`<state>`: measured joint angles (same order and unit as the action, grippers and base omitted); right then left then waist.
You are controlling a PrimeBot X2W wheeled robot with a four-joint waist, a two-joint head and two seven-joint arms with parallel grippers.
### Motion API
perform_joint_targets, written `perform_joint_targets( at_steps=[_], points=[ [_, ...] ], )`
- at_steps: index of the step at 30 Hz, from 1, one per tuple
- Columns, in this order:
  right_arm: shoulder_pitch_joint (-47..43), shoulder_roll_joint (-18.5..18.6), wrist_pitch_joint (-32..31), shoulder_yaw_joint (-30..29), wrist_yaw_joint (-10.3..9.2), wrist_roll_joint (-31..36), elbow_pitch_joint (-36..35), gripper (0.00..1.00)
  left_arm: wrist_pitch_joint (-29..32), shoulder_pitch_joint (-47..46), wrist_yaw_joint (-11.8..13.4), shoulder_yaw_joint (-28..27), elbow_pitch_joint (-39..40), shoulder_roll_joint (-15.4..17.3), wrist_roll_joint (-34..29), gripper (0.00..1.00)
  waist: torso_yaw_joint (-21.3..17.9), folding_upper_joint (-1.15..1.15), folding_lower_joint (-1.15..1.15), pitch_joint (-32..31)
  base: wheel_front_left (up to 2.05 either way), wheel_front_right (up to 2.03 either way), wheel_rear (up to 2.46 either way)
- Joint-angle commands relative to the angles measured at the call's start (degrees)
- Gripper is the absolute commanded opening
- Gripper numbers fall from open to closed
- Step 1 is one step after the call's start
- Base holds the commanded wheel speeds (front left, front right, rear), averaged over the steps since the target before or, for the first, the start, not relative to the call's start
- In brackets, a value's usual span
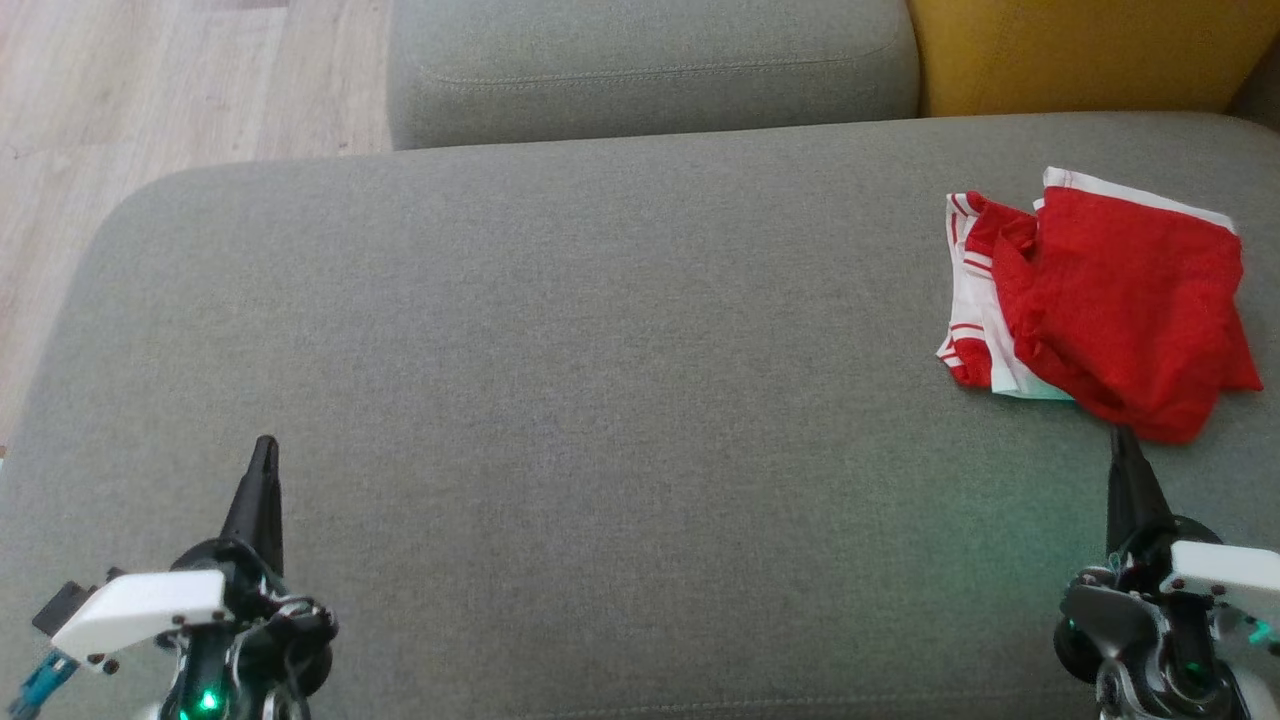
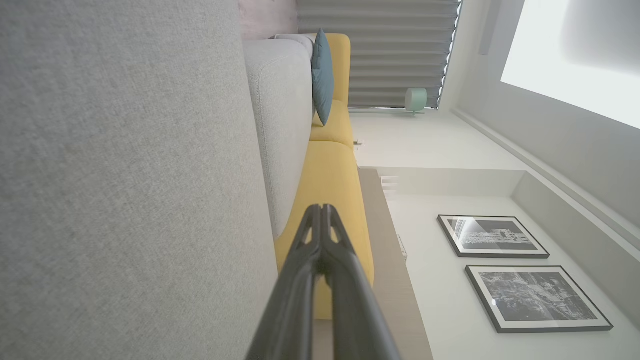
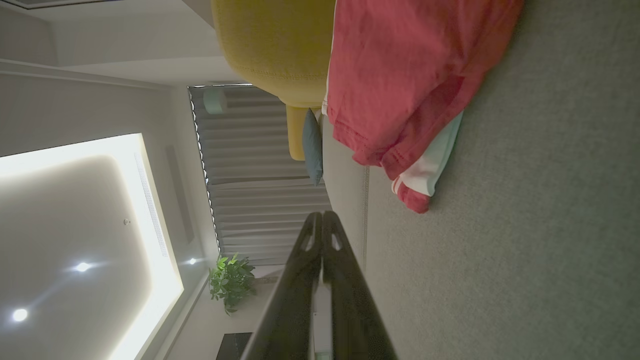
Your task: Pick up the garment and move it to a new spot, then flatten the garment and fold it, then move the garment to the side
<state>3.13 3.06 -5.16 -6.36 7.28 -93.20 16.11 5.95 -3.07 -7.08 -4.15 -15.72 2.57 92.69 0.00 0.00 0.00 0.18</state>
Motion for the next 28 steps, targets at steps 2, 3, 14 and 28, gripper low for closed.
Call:
perform_joint_targets(
  at_steps=[2,3,14,28],
  points=[
    [2.95,0.57,-0.51,0.86,0.21,0.19,-2.14,0.0,0.15,-3.08,-0.41,-1.89,1.68,0.69,-0.12,0.0,0.0,0.0,0.0,0.0,0.0,0.0,0.0],
    [2.95,0.56,-0.52,0.85,0.21,0.2,-2.14,0.0,0.15,-3.08,-0.41,-1.9,1.68,0.69,-0.13,0.0,0.0,0.0,0.0,0.0,0.0,0.0,0.0],
    [2.97,0.46,-0.63,0.7,0.21,0.32,-2.13,0.0,0.22,-3.09,-0.41,-1.98,1.68,0.63,-0.19,0.0,0.0,0.0,0.0,0.0,0.0,0.0,0.0],
    [2.98,0.34,-0.77,0.53,0.21,0.47,-2.12,0.0,0.29,-3.09,-0.41,-2.07,1.68,0.57,-0.27,0.0,0.0,0.0,0.0,0.0,0.0,0.0,0.0]
  ],
)
